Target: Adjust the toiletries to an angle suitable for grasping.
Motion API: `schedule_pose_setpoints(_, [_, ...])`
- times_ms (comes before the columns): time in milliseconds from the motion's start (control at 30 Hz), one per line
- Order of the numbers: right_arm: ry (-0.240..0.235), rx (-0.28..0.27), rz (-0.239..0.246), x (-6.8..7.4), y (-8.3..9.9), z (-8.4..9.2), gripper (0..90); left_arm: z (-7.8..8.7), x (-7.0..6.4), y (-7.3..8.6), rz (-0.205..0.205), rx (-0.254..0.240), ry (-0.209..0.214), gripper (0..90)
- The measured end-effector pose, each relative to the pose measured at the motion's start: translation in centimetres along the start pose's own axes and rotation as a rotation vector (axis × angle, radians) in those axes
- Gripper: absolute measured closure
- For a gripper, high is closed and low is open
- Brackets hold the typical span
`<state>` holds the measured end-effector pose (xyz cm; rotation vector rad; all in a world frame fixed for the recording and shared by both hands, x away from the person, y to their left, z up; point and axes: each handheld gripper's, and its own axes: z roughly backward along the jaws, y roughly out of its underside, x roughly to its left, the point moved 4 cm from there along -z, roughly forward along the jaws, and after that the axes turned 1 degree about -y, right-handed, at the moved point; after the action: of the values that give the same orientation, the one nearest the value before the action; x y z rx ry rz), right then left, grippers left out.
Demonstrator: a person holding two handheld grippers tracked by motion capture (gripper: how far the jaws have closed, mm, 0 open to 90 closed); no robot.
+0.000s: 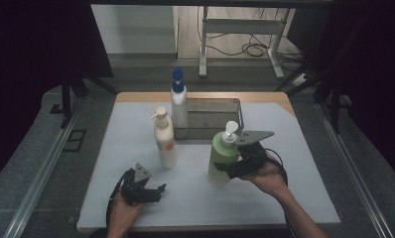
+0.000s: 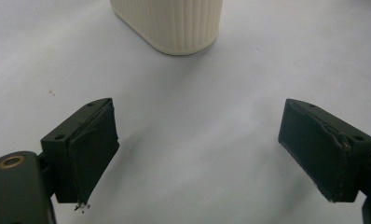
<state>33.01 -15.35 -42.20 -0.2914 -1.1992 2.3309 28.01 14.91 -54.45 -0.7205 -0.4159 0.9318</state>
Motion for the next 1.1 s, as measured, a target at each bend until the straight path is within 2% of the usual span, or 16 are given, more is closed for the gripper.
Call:
schedule_pose_setpoints(333, [0.033,0.007,0.012,-0.5,-1.3,-0.2,11.9,0.1,0.1,0.0,0.0,0.0,-0.001,11.6])
schedule_pose_setpoints(733, [0.062,-0.032,0.017,-1.1,-4.1,-0.3,11.9,0.1,0.1,0.0,0.001,-0.002,-0.001,11.6])
schedule_pose_setpoints(1100, [0.08,-0.044,0.013,-2.0,-6.5,-1.1,11.9,0.1,0.2,0.0,0.0,-0.001,0.0,11.6])
